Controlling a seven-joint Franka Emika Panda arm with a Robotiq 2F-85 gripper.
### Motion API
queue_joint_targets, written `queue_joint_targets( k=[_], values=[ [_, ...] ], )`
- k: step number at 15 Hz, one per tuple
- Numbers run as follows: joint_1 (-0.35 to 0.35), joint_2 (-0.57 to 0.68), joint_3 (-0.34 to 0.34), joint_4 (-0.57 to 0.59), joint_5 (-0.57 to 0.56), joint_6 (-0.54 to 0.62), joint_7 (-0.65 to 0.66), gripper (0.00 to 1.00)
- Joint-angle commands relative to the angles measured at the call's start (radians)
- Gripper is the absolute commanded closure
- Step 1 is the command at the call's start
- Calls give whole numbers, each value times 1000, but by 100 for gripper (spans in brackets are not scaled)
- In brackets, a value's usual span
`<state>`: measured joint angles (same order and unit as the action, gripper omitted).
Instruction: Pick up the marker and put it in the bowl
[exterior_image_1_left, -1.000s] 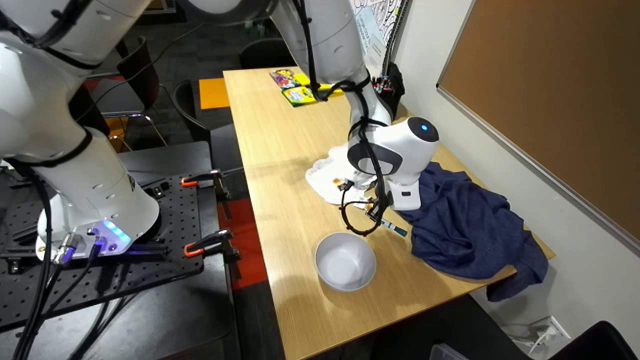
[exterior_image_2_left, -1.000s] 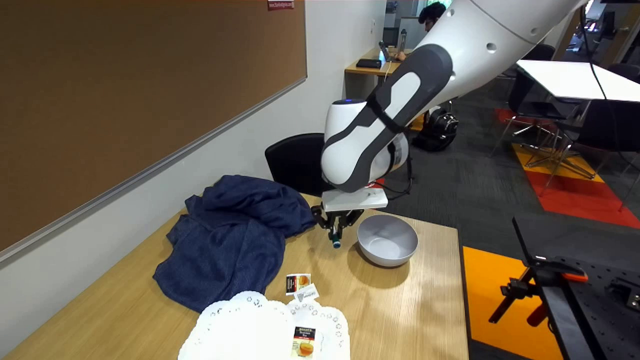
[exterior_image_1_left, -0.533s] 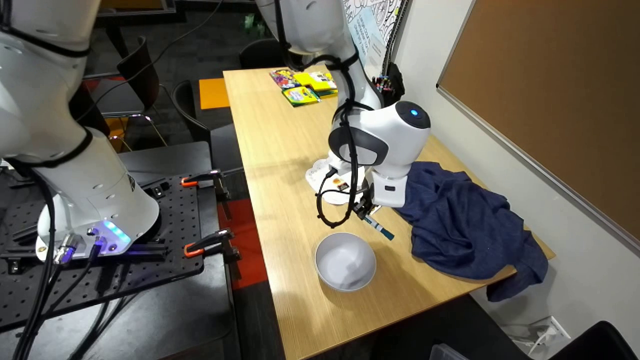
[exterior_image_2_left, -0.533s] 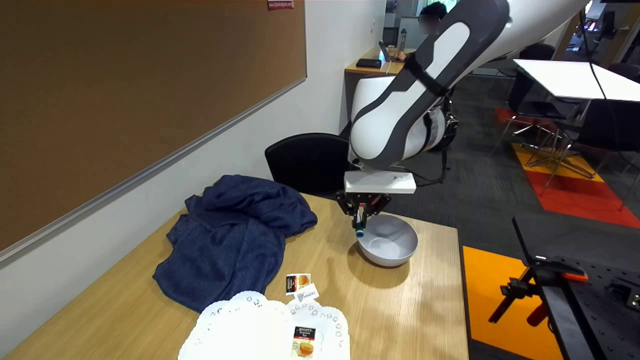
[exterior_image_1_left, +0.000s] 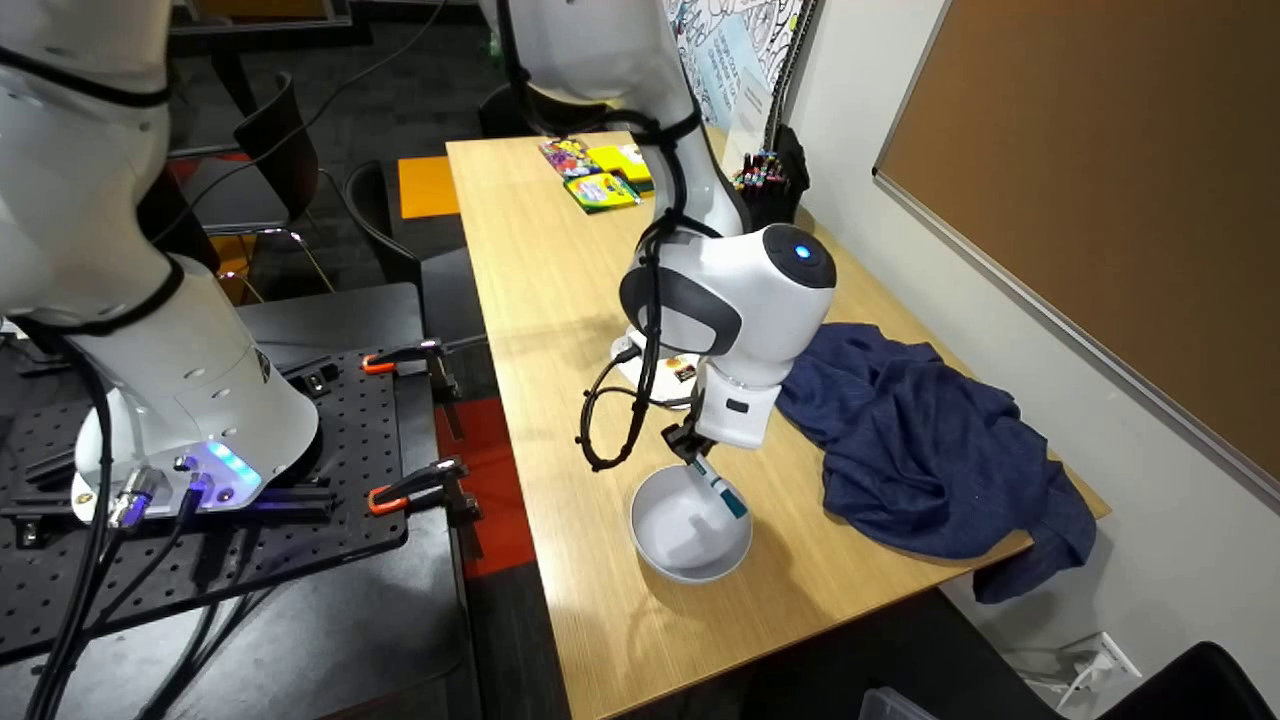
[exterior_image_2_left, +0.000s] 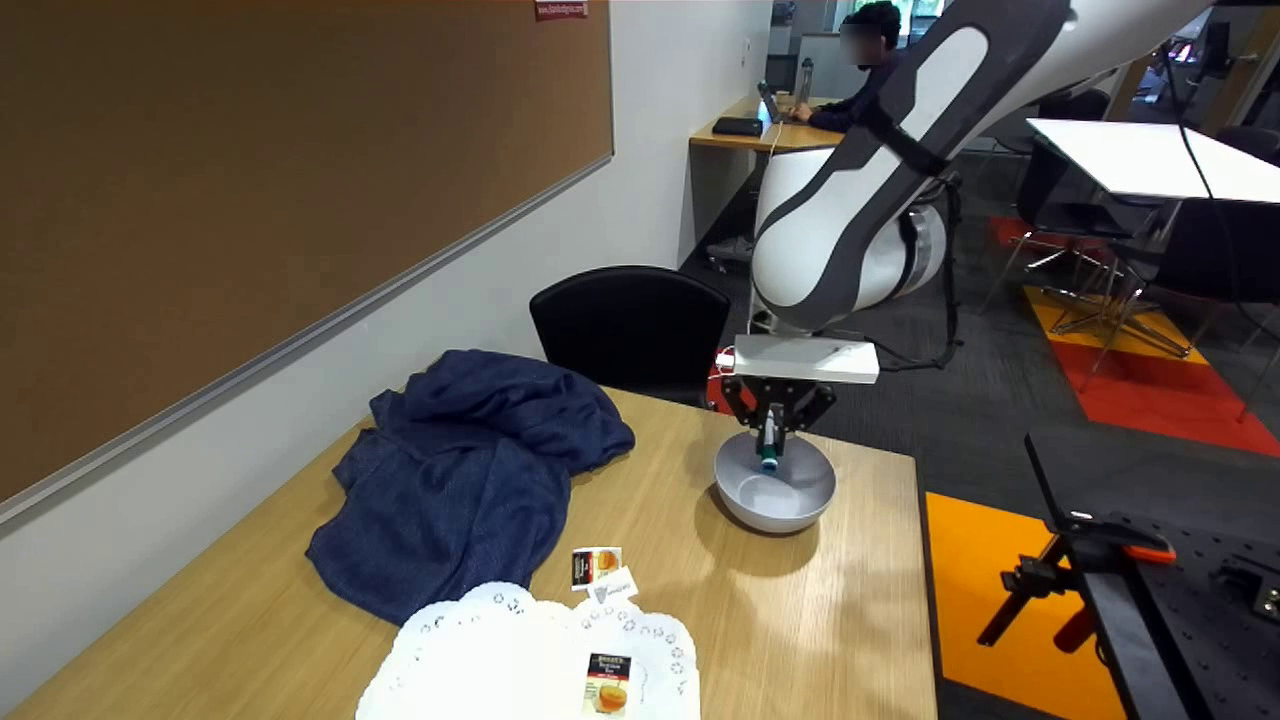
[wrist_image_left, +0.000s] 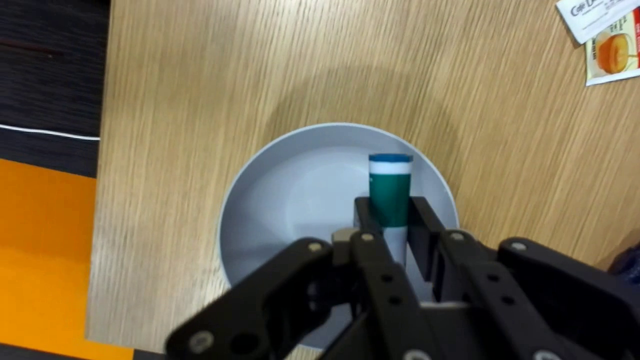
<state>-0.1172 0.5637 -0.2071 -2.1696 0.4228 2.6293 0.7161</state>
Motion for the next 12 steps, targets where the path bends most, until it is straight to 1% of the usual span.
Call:
queue_joint_targets(
  k=[1, 5, 6, 7, 12],
  values=[
    [-9, -3, -6, -18, 10, 27, 35, 95],
    [-24, 40, 2, 27, 6, 9, 29, 95],
    [-25, 48, 4, 36, 6, 2, 29, 54],
    [-24, 55, 4, 43, 5, 2, 28, 53],
    [-19, 68, 1, 62, 4, 4, 34, 18]
  ],
)
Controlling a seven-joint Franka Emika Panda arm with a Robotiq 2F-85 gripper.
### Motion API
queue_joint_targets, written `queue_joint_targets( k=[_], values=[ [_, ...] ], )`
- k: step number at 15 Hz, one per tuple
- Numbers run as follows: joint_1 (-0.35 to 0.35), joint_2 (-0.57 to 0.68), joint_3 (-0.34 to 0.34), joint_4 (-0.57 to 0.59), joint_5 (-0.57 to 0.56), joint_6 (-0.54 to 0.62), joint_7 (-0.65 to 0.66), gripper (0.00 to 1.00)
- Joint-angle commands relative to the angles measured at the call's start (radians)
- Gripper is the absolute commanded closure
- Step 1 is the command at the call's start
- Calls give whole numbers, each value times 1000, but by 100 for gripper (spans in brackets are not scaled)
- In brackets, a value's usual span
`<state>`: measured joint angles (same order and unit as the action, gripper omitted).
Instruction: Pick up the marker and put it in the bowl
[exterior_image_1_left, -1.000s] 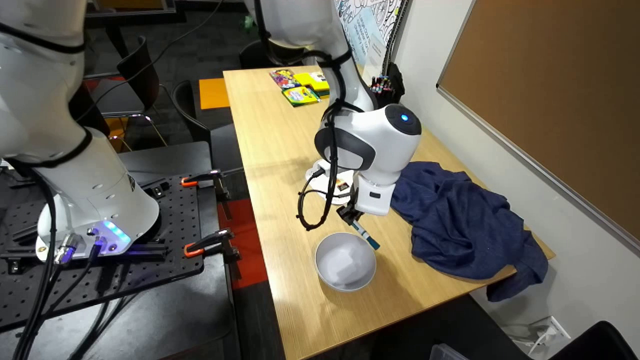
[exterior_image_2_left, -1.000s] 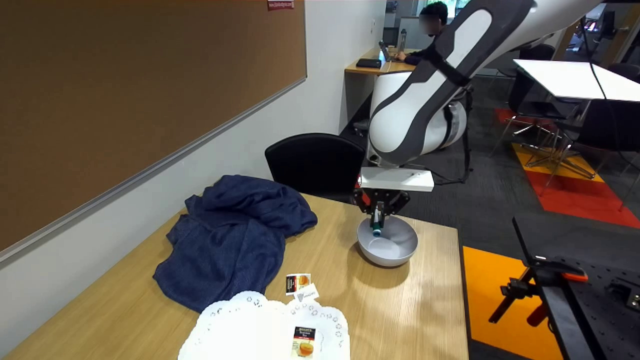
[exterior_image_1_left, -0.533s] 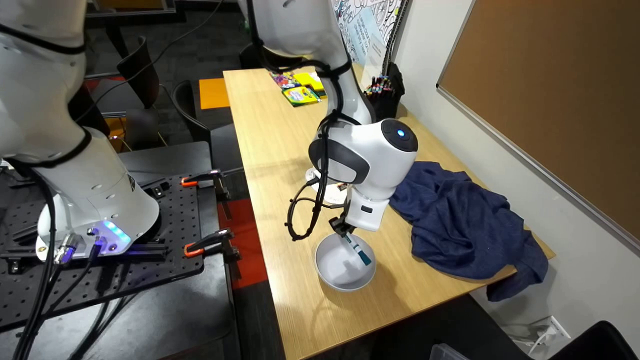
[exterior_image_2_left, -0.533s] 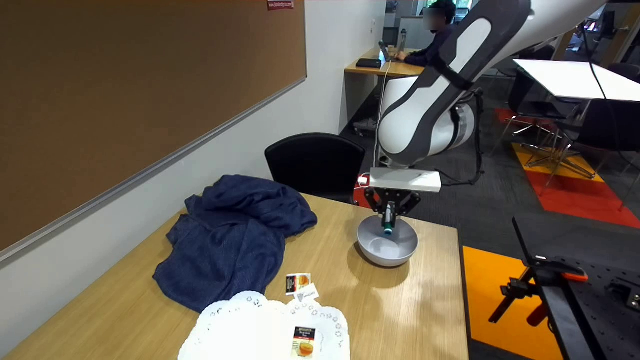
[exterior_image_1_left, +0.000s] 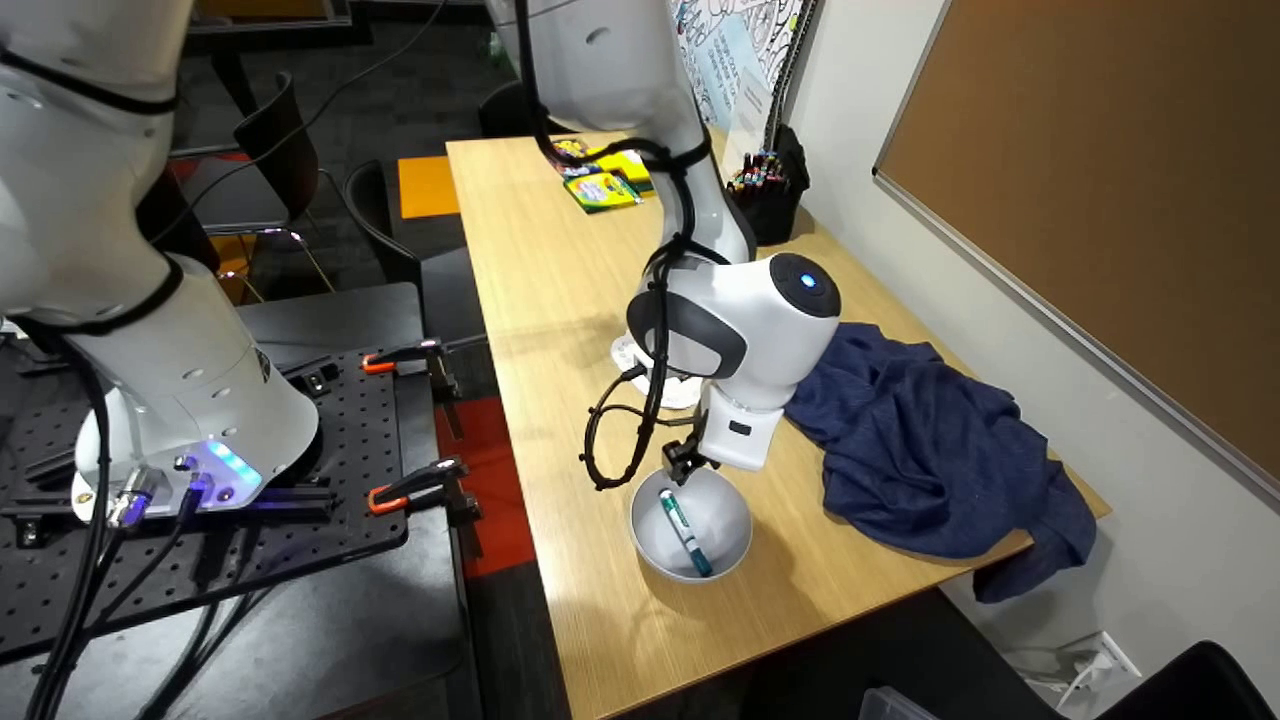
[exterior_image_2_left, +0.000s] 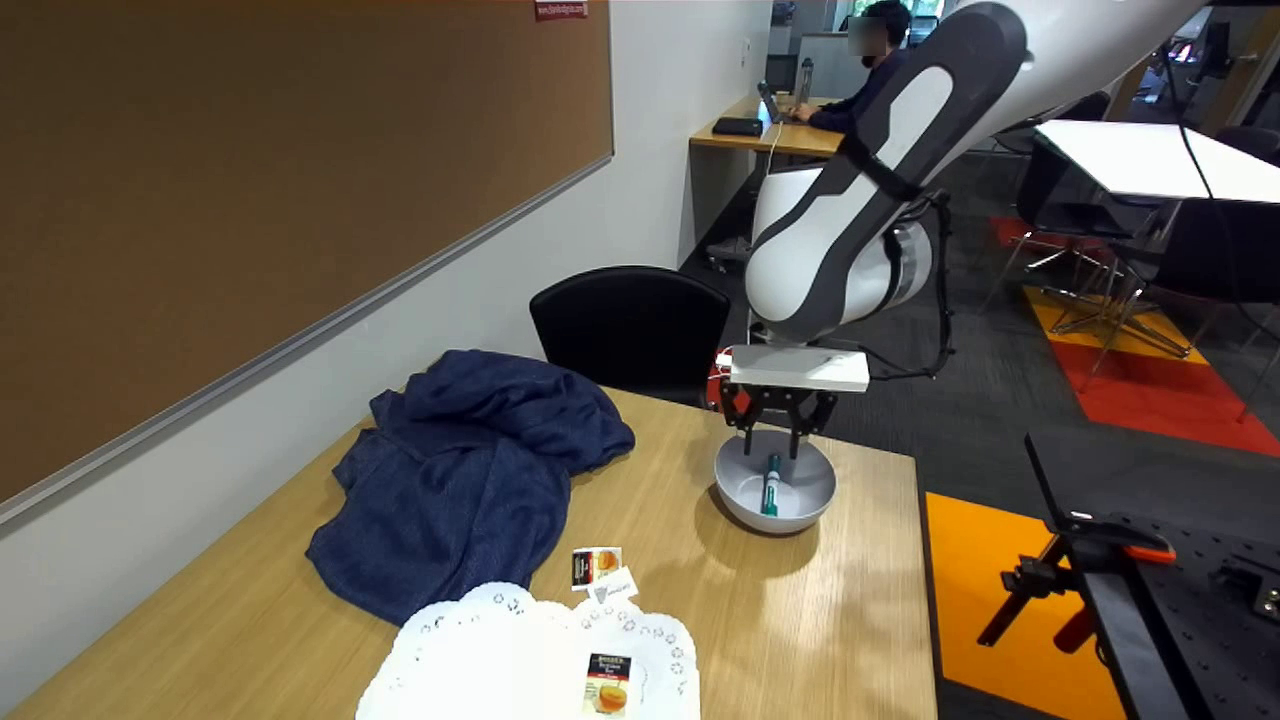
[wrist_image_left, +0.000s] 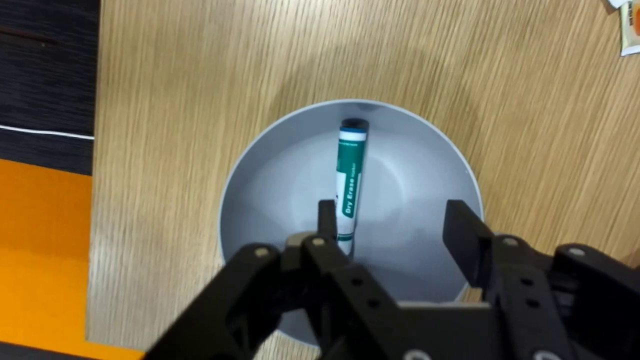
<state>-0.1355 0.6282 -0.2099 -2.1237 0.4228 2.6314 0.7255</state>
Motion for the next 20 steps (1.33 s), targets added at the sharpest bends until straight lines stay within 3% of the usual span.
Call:
queue_joint_targets(
  k=[1, 3, 13, 15, 20],
  values=[
    [2, -8, 3, 7, 5, 8, 24, 9],
    [13, -56, -2, -39, 6, 31, 26, 0],
    [61, -320, -1, -297, -6, 185, 30, 0],
    [44, -268, 7, -243, -9, 158, 16, 0],
    [45, -302, 11, -273, -10, 164, 16, 0]
  ],
)
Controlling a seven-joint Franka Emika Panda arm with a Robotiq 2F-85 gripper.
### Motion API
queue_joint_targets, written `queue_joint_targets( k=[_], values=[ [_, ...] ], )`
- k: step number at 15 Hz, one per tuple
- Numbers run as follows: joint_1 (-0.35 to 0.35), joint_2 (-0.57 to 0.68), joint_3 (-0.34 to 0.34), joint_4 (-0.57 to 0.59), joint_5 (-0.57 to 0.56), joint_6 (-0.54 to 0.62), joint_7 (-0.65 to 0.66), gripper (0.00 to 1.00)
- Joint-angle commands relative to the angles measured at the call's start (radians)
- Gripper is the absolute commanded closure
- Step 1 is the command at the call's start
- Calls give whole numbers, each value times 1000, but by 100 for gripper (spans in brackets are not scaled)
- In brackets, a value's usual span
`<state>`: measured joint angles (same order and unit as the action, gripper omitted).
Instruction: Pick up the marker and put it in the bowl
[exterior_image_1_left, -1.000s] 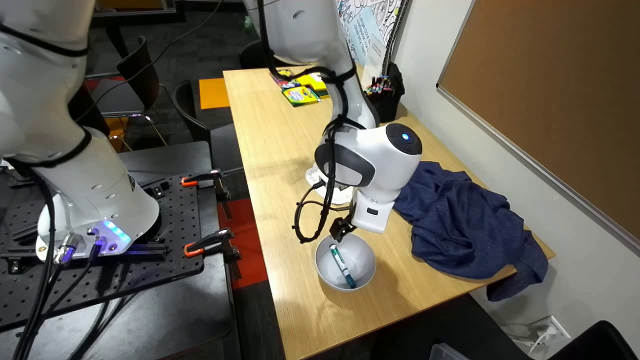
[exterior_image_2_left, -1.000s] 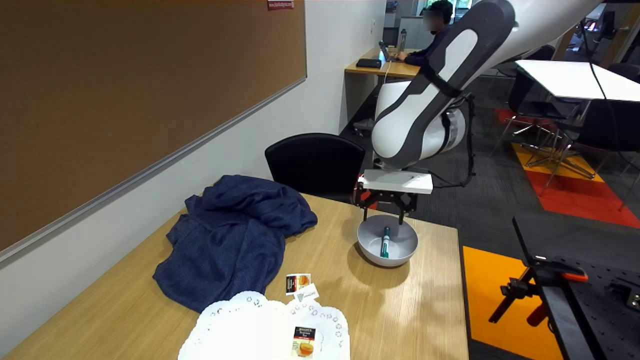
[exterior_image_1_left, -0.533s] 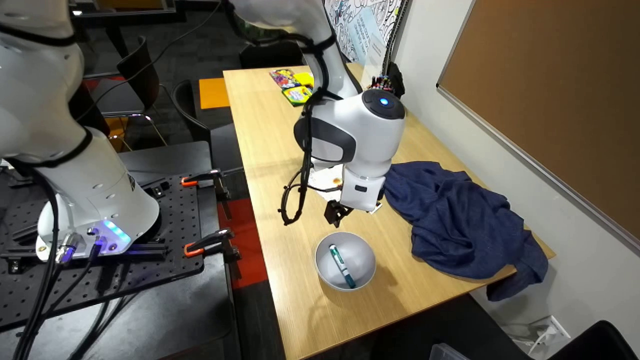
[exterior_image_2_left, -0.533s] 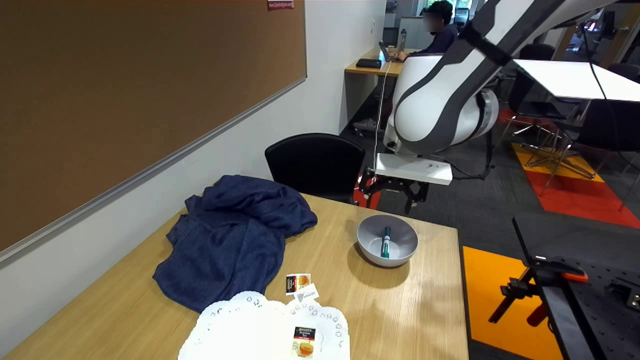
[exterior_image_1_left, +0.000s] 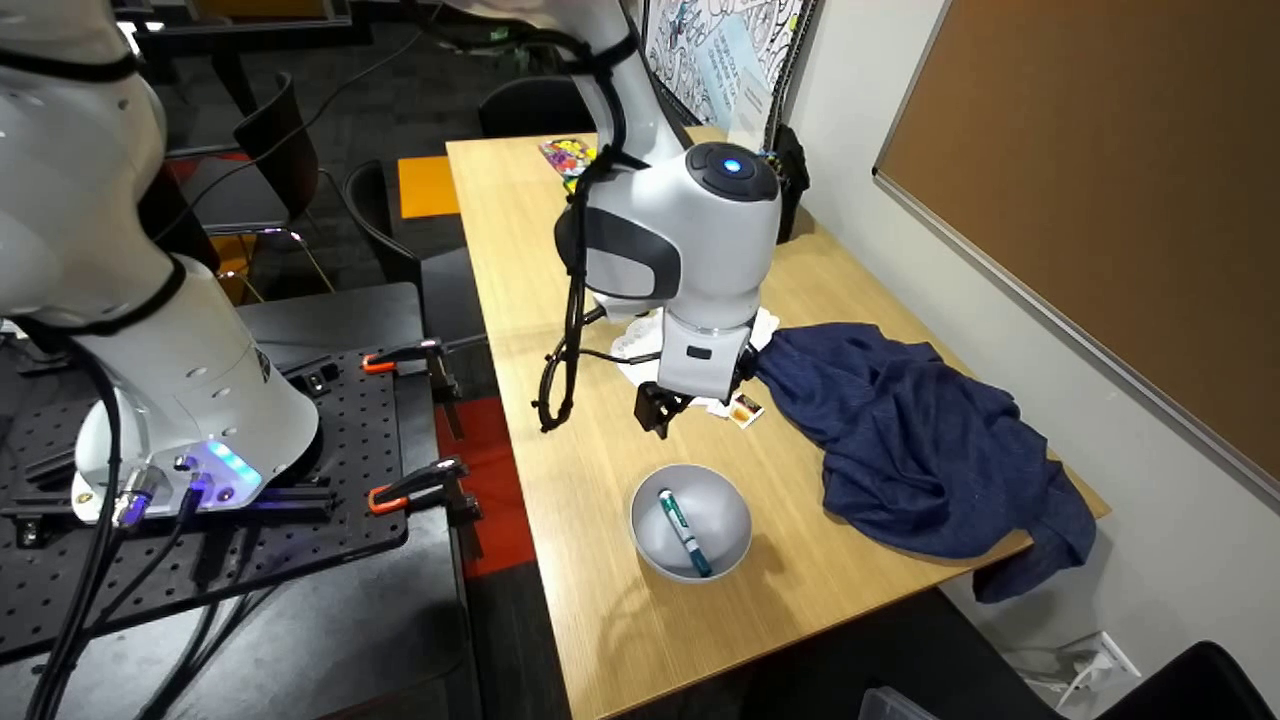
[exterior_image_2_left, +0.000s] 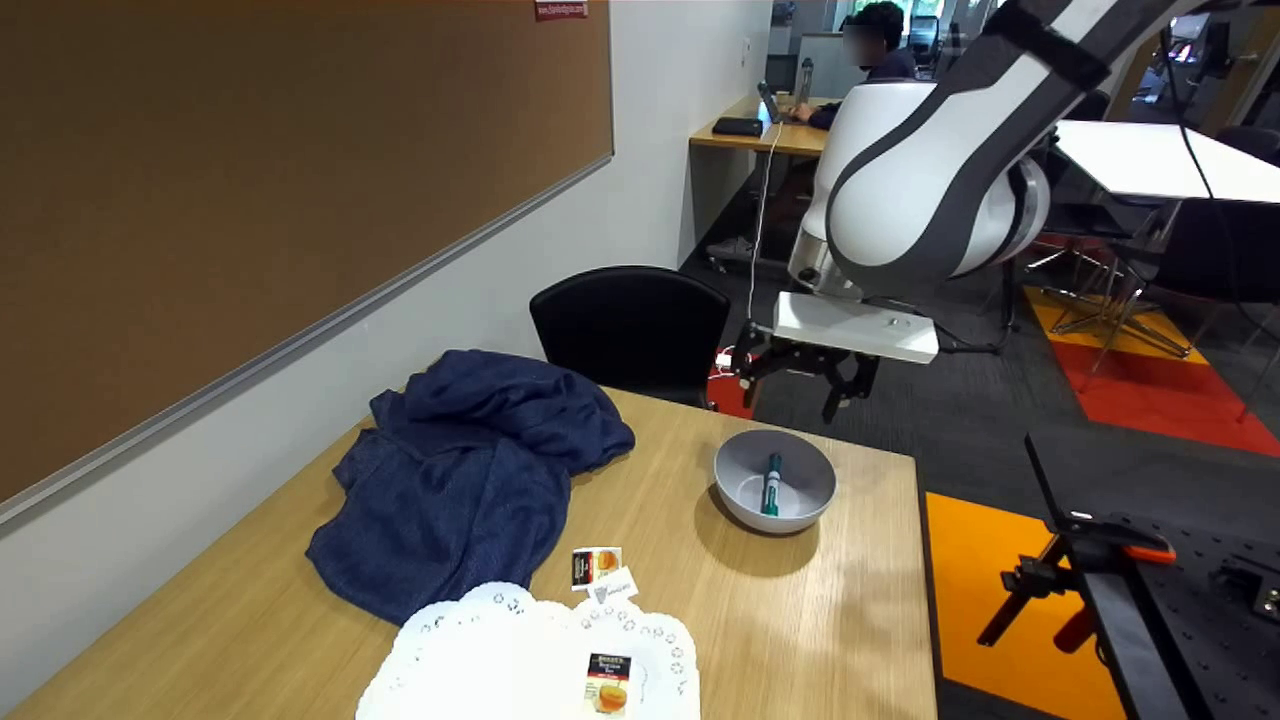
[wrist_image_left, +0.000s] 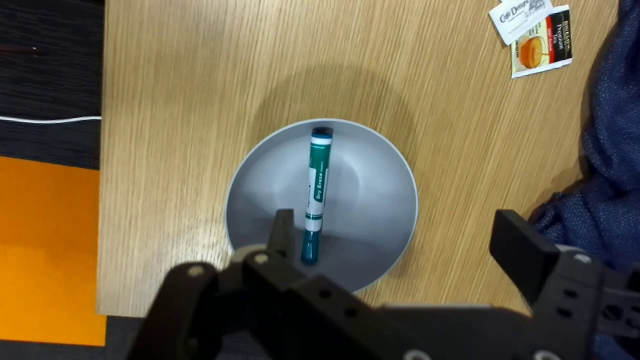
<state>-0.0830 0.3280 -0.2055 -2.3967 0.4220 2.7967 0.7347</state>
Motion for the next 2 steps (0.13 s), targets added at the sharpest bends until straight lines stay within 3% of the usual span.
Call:
queue_joint_targets(
  k=[1, 2],
  values=[
    [-7, -2, 6, 0, -9, 0, 7, 0],
    [-7, -2, 6, -1, -9, 0, 7, 0]
  ],
)
